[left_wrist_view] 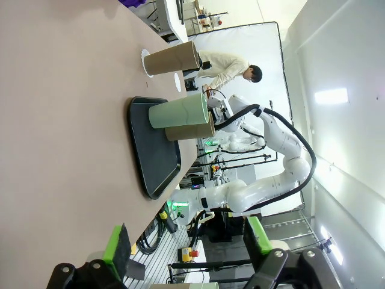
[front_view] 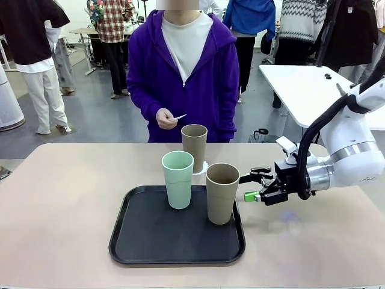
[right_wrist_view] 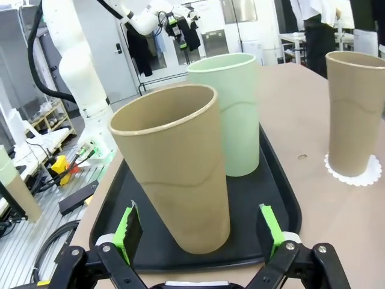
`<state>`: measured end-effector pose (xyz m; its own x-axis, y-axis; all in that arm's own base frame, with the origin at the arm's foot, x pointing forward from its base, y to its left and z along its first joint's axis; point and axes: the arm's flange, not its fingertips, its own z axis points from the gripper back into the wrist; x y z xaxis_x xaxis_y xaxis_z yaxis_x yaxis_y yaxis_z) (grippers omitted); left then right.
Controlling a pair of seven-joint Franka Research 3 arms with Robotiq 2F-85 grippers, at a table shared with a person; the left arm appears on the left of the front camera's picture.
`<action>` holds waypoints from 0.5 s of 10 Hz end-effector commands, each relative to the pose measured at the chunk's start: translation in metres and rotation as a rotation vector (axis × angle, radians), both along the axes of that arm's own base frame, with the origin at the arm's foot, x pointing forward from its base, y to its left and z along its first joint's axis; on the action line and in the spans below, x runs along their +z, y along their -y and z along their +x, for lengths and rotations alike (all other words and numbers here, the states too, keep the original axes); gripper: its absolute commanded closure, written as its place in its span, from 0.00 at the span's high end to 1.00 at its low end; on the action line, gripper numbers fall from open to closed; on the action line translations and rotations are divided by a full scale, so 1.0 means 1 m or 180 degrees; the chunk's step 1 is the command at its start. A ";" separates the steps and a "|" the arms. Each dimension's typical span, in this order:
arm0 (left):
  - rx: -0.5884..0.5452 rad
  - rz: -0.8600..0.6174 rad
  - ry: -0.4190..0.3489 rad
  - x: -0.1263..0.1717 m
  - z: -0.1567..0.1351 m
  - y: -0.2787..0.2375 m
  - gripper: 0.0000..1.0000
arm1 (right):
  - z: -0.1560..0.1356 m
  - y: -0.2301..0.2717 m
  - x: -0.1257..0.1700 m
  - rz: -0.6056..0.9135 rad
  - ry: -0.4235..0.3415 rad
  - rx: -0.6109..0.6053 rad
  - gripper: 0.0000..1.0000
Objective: Place coasters on the table and set cups on them.
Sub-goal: Take one Reusable plastic cup from the Flat Tray and place it on a coaster set by the human.
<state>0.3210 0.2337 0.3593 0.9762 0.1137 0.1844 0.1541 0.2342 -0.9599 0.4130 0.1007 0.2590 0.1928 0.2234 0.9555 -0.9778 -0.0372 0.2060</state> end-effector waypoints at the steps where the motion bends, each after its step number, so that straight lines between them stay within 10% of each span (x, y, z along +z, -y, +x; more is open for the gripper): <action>1: 0.0013 0.0000 0.0015 0.002 -0.001 0.000 1.00 | 0.005 -0.012 -0.014 -0.0097 0.0127 -0.0001 1.00; 5: 0.0013 0.0000 0.0015 0.002 -0.001 0.000 1.00 | 0.007 -0.020 -0.021 -0.0094 0.0224 0.0089 1.00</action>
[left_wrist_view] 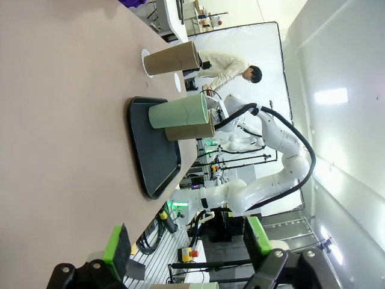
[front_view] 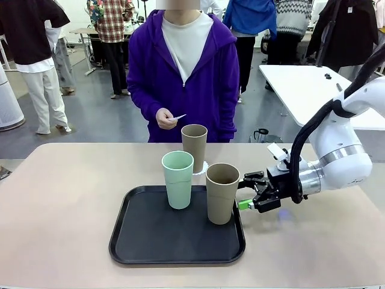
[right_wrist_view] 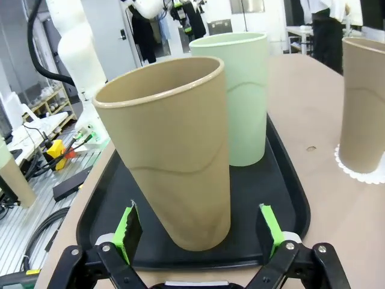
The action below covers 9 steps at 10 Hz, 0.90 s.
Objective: Place coasters on the table and set cups on them.
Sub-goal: Take one Reusable plastic cup from the Flat Tray and place it on a coaster set by the human.
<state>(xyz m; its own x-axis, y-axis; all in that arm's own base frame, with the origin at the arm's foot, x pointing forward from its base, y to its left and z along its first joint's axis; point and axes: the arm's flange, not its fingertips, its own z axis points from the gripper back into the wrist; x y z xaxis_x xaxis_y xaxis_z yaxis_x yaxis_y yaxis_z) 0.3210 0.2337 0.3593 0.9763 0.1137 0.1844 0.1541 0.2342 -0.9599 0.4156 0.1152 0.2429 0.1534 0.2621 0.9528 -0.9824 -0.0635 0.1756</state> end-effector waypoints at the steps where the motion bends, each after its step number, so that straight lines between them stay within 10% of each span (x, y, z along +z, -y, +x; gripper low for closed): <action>1: 0.0013 0.0000 0.0015 0.002 -0.001 0.000 1.00 | 0.005 -0.008 -0.005 0.0039 0.0149 0.0010 1.00; 9: 0.0013 0.0000 0.0015 0.002 -0.001 0.000 1.00 | 0.000 -0.035 -0.008 0.0080 0.0234 0.0329 1.00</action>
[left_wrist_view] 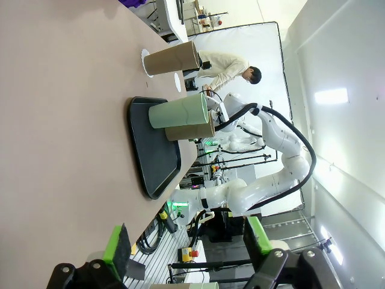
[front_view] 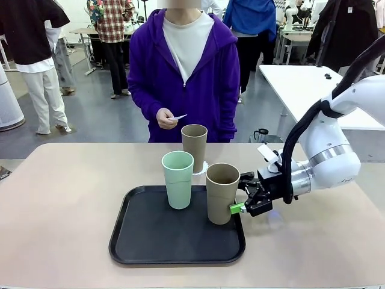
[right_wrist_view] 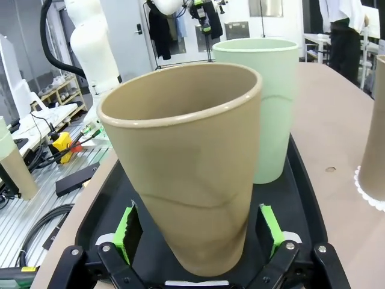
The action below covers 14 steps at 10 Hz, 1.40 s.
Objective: Place coasters on the table and set cups on them.
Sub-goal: Take one Reusable plastic cup from the Flat Tray and place it on a coaster set by the human.
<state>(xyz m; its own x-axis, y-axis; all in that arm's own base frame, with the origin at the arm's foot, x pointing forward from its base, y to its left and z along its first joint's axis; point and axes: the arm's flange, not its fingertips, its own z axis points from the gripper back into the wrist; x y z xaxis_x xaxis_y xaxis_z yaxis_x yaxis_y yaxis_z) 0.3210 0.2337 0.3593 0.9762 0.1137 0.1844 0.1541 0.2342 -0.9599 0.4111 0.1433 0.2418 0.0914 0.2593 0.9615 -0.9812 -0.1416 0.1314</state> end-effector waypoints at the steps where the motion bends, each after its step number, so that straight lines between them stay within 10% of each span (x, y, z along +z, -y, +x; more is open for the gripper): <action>1: 0.0013 0.0000 0.0015 0.002 -0.001 0.000 1.00 | 0.004 -0.011 -0.009 0.0038 0.0095 0.0118 1.00; 8: 0.0013 0.0000 0.0015 0.002 -0.001 0.000 1.00 | 0.009 -0.038 -0.016 0.0026 0.0102 0.0126 1.00; 12: 0.0013 0.0000 0.0015 0.002 -0.001 0.000 1.00 | 0.010 -0.037 -0.016 0.0063 0.0171 0.0150 0.00; 13: 0.0013 0.0000 0.0015 0.002 -0.001 0.000 1.00 | 0.011 -0.037 -0.016 0.0083 0.0180 0.0113 0.00; 14: 0.0013 0.0000 0.0015 0.002 -0.001 0.000 1.00 | 0.010 -0.037 -0.013 0.0082 0.0207 0.0028 0.23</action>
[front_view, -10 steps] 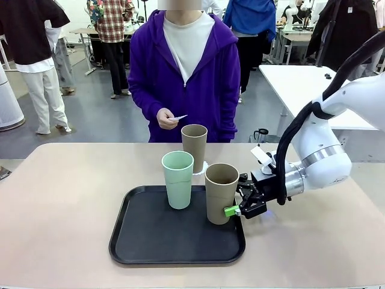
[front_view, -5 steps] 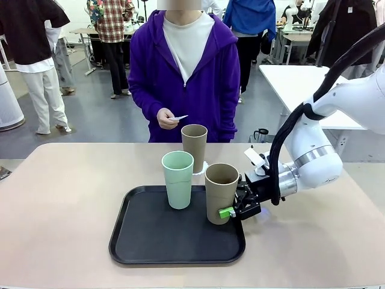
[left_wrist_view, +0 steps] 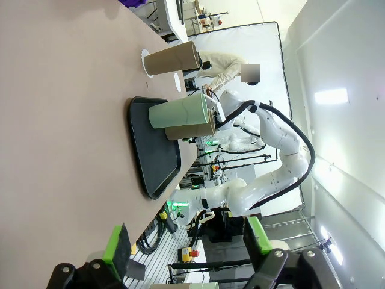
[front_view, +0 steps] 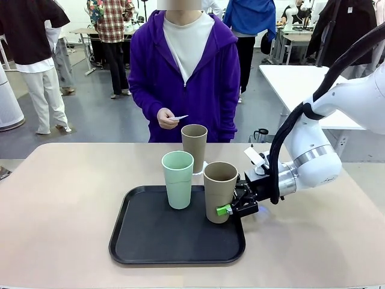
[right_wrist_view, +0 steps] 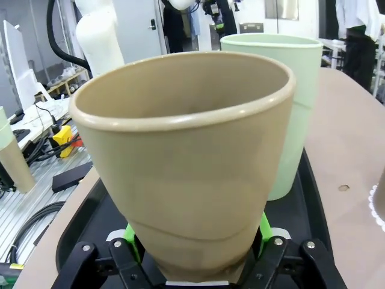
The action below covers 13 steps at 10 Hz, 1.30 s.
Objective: Place coasters on the table and set cups on them.
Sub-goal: Take one Reusable plastic cup from the Flat Tray and place it on a coaster set by the human.
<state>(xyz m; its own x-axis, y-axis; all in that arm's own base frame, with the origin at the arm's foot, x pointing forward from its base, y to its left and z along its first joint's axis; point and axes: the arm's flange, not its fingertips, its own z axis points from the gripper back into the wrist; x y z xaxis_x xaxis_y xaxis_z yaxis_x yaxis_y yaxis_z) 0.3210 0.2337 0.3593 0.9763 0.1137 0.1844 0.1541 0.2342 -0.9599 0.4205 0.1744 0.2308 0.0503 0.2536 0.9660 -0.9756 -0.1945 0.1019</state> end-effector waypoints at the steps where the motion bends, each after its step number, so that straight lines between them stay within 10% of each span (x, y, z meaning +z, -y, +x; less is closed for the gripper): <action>1: 0.0013 0.0000 0.0015 0.002 -0.001 0.000 1.00 | -0.003 -0.004 0.008 -0.0011 -0.0093 -0.0367 0.62; 4: 0.0013 0.0000 0.0015 0.002 -0.001 0.000 1.00 | -0.019 0.011 0.096 -0.0110 -0.0380 -0.0731 0.62; 9: 0.0013 0.0000 0.0015 0.002 -0.001 0.000 1.00 | -0.044 0.025 0.214 -0.0181 -0.0114 -0.0748 0.62; 13: 0.0013 0.0000 0.0015 0.002 -0.001 0.000 1.00 | -0.040 0.023 0.225 -0.0149 -0.0038 -0.0773 0.62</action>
<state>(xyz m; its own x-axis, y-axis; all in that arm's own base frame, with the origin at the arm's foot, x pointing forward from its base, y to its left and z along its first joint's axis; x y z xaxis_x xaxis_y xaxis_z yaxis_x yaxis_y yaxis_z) 0.3211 0.2337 0.3592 0.9763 0.1136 0.1842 0.1539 0.2342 -0.9599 0.3772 0.1491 0.4614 0.1246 0.2950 0.9473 -0.9921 0.0502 0.1149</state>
